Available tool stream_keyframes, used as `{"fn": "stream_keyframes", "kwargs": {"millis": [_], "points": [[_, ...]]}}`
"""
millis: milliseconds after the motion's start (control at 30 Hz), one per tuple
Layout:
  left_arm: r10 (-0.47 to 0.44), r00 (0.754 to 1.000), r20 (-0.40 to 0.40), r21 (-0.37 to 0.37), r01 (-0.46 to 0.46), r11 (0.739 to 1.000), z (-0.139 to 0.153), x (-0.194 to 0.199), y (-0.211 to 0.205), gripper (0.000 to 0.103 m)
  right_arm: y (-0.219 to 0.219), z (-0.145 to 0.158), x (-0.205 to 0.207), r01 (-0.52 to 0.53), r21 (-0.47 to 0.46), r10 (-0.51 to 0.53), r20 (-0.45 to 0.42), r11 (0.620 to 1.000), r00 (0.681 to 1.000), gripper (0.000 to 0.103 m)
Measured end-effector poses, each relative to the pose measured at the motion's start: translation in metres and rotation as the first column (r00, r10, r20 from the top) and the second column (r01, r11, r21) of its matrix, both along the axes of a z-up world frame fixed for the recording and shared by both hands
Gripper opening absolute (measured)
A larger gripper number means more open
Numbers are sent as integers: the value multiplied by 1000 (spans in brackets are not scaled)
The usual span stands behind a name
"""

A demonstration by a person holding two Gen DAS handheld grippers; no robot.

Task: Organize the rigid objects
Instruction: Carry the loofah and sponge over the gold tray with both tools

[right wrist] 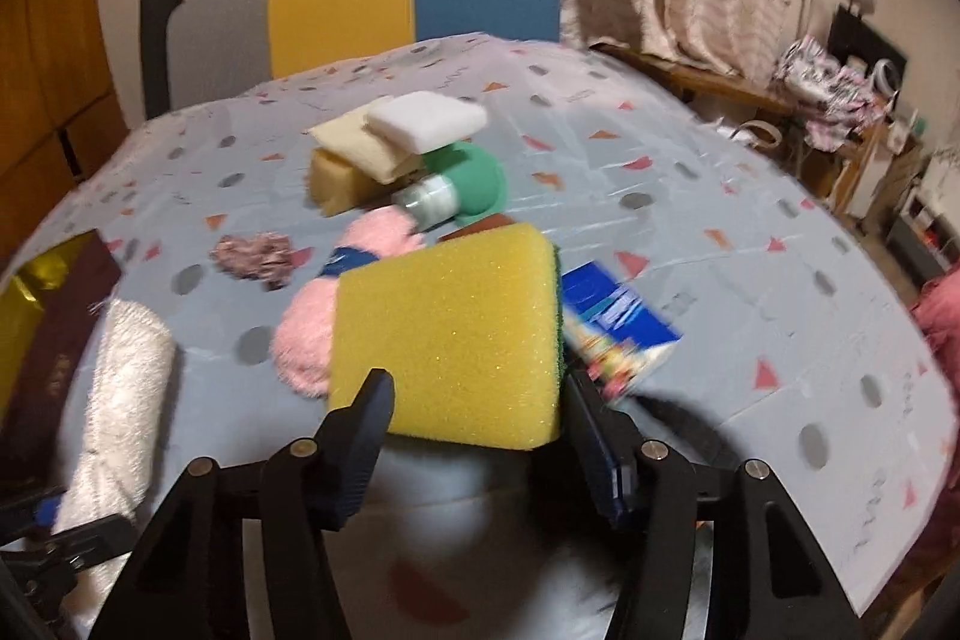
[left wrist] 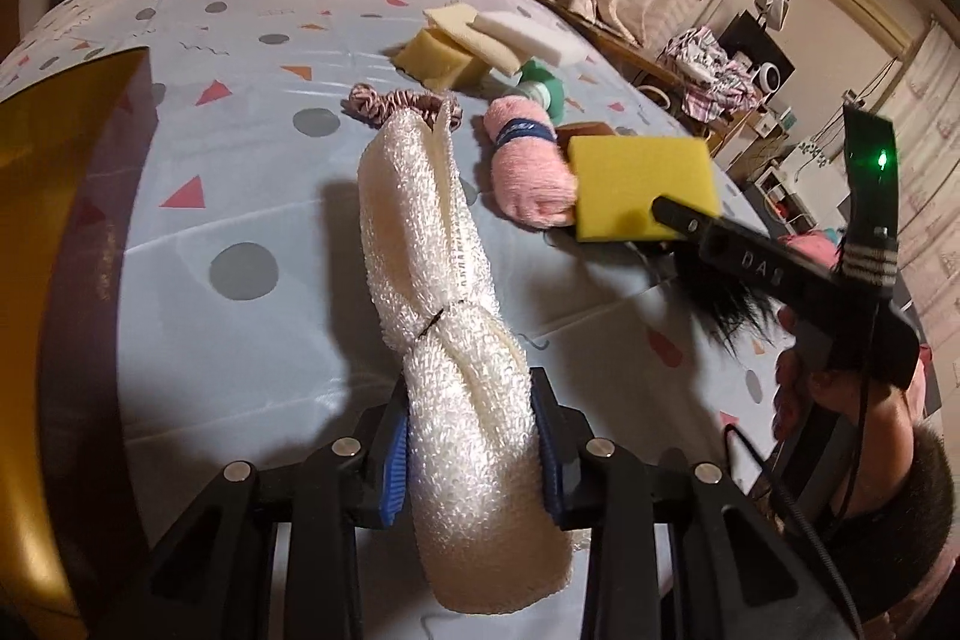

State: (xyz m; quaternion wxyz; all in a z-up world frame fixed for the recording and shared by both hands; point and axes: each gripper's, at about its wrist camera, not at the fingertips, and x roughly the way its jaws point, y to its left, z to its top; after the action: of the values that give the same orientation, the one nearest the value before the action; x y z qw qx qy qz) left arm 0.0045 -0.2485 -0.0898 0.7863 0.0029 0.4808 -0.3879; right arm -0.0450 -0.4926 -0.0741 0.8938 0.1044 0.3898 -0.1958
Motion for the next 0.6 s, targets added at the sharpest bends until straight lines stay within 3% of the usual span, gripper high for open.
{"fn": "stream_keyframes", "kwargs": {"millis": [100, 200, 300, 367, 433, 600], "points": [[6, 1000, 7, -28, -5, 1000, 9, -3, 11, 34, 12, -5, -6, -37, 84, 37, 1, 996, 999, 67], [11, 1000, 14, -50, -10, 999, 18, -5, 20, 34, 25, -6, -15, -60, 109, 59, 12, 992, 998, 82], [20, 999, 30, -59, -18, 998, 24, -7, 31, 34, 36, 5, -24, -59, -1, 59, 35, 998, 998, 90], [27, 999, 41, -57, -24, 998, 27, -8, 37, 34, 40, 15, -27, -61, -87, 66, 56, 994, 996, 103], [31, 999, 43, -63, -28, 998, 29, -9, 41, 34, 41, 24, -24, -83, -159, 94, 67, 984, 993, 103], [39, 998, 39, -76, -36, 996, 32, -10, 49, 34, 40, 20, 8, -247, -221, 245, -38, 943, 969, 103]]}}
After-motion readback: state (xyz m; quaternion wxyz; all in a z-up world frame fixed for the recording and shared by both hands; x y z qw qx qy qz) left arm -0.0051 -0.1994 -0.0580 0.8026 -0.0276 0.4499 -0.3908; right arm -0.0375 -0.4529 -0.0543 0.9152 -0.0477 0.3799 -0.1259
